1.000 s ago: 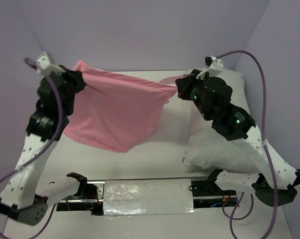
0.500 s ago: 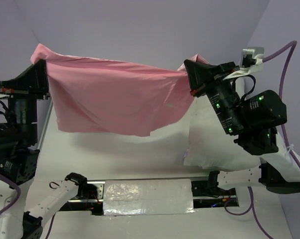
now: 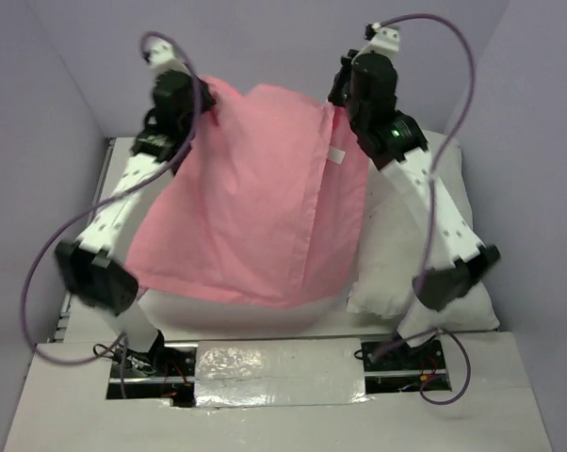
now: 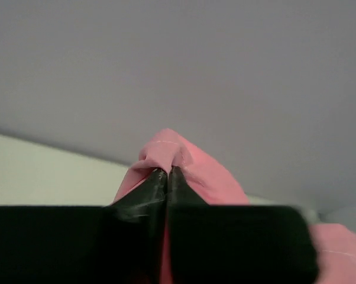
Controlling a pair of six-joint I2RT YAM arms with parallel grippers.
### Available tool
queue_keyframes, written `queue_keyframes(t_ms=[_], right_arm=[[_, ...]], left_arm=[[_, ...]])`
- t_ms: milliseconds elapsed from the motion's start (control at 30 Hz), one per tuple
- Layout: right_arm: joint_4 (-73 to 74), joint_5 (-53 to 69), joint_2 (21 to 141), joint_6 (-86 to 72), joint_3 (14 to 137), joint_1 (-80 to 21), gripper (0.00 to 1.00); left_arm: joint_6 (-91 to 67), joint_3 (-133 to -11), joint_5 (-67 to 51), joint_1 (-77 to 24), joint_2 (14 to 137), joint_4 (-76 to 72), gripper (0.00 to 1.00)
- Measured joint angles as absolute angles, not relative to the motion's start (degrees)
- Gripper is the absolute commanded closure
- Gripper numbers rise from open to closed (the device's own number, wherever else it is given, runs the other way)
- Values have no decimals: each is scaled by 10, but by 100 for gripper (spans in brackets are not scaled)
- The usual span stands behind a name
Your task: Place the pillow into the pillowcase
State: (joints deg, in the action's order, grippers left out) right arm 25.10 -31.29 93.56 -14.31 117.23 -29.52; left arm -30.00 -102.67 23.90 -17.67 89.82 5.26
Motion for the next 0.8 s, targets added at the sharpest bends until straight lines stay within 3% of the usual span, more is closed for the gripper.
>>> queue_keyframes(t_ms=[33, 67, 100, 133, 267, 367, 533, 667, 800], right_arm=[[256, -259, 963, -164, 1178, -276, 79], [261, -217, 999, -183, 1188, -252, 76], [275, -161, 1040, -202, 1198, -232, 63], [279, -140, 1094, -208, 1218, -213, 63], [348, -47, 1265, -227, 1277, -171, 24], [385, -10, 1289, -229, 1243, -169, 8], [386, -5, 1218, -213, 1187, -196, 3], [369, -27, 1163, -181, 1170, -274, 3], [349, 3, 1179, -153, 1176, -376, 3]], left_arm=[[-301, -1027, 230, -175, 943, 51, 37], [-303, -1016, 221, -171, 989, 55, 10], [-304, -999, 213, -169, 1023, 68, 1], [-309, -982, 205, -167, 1049, 86, 1], [-296, -957, 209, -153, 1071, 183, 1], [-286, -961, 229, -142, 1027, 208, 1], [-328, -954, 237, -93, 917, 284, 1], [-383, -816, 223, 3, 822, 311, 1], [-424, -712, 218, 84, 814, 364, 1]])
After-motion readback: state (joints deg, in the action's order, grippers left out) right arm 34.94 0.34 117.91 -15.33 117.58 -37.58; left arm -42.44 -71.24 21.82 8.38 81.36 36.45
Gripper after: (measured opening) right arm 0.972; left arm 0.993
